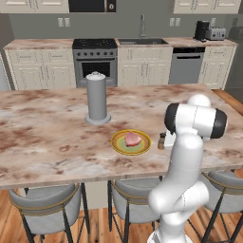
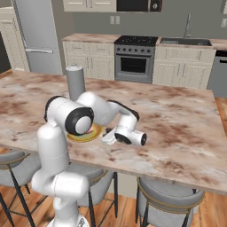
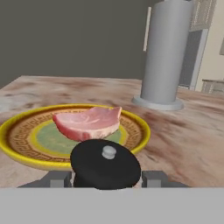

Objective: Retrieve the shaker from the cabinet and place it next the steak on a plate on the dining table.

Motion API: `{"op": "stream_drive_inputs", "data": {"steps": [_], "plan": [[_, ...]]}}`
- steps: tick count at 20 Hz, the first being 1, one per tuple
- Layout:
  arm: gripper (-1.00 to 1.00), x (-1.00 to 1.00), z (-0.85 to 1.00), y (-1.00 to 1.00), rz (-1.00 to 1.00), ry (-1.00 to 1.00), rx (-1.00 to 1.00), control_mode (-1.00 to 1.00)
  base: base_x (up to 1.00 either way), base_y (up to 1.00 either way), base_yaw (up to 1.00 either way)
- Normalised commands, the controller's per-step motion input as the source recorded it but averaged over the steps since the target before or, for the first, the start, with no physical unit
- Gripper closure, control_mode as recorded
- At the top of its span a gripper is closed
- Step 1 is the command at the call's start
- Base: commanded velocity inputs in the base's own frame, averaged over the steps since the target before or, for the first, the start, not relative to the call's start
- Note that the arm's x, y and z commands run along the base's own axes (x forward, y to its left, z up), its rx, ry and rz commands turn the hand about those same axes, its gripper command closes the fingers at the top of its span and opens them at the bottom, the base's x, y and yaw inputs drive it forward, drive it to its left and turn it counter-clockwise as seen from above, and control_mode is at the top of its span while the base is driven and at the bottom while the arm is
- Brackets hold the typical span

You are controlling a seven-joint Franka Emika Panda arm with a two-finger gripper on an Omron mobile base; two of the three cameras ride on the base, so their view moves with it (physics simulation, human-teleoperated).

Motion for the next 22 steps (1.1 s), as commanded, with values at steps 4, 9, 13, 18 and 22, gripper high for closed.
{"op": "stream_drive_inputs", "data": {"steps": [4, 9, 13, 18, 22], "plan": [[-1.0, 0.0, -0.1, 0.0, 0.03, 0.0, 0.0, -1.0, 0.0, 0.0, 0.0], [-1.0, 0.0, -0.06, 0.0, 0.01, 0.0, 0.0, -1.0, 0.0, 0.0, 0.0], [-1.0, 0.0, -0.02, 0.0, 0.0, 0.0, 0.0, -1.0, 0.0, 0.0, 0.0], [-1.0, -0.01, 0.03, -0.04, 0.0, 0.01, 0.0, -1.0, 0.0, 0.0, 0.0], [-1.0, -0.08, 0.26, -0.12, 0.01, 0.0, 0.0, -1.0, 0.0, 0.0, 0.0]]}}
